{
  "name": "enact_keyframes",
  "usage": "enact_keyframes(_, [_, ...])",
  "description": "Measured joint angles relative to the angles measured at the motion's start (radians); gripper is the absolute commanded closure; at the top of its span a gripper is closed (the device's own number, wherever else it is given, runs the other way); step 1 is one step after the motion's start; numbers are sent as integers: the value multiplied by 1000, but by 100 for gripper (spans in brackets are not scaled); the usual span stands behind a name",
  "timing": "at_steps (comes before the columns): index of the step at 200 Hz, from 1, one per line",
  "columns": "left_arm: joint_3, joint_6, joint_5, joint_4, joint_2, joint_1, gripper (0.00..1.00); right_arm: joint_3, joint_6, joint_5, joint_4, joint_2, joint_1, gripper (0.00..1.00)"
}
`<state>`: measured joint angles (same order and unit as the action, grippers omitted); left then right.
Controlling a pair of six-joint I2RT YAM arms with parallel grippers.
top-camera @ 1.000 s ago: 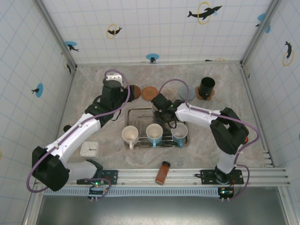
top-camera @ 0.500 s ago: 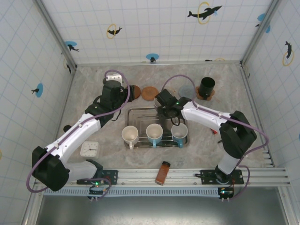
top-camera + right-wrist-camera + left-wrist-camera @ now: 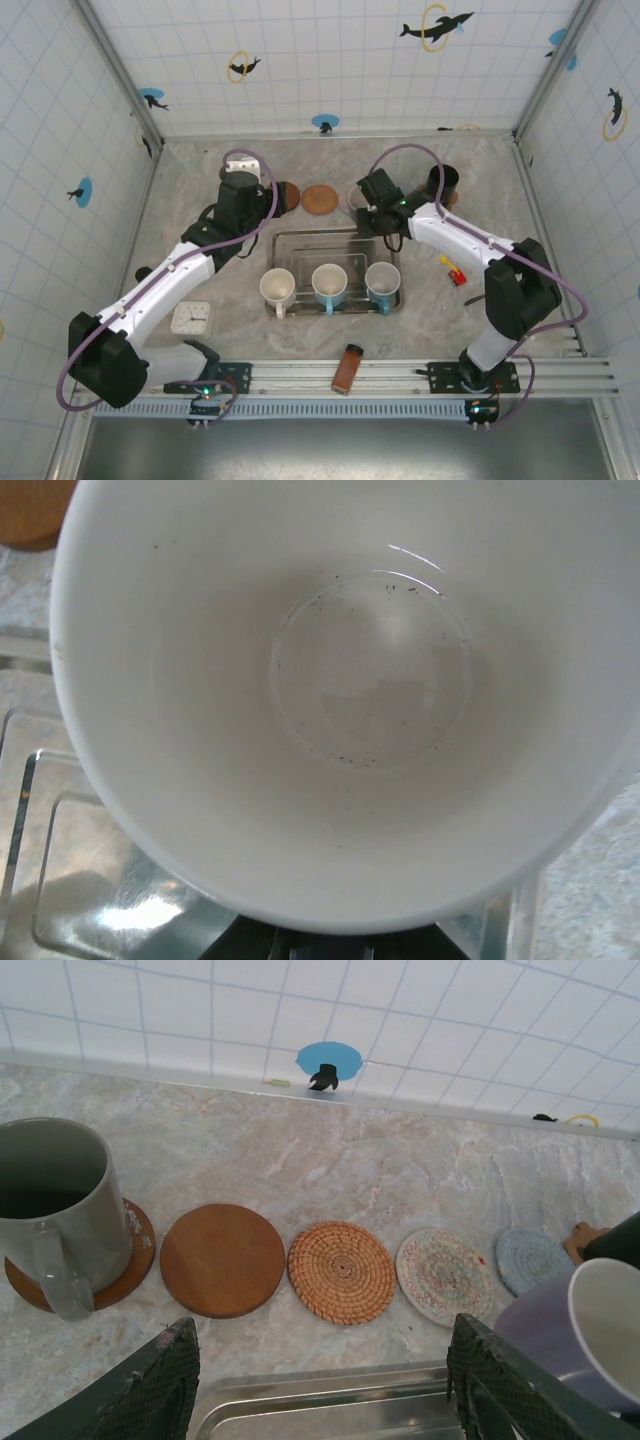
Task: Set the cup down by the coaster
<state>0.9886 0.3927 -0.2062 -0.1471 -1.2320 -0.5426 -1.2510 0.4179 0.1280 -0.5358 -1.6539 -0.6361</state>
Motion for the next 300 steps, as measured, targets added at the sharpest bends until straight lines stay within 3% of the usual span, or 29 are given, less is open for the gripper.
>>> enact_keyframes(69, [-14,0,-17,6,2,0,34,-94,-70,-20,-37,-16,156,100])
enact_keyframes(141, [-14,0,-31,7,1,0,34,-220,-121,-51,-56,-180,252,100])
enact_keyframes(300, [-14,-3,-42,7,-30,0,34,-267,-146,-80,-72,-315,325,100])
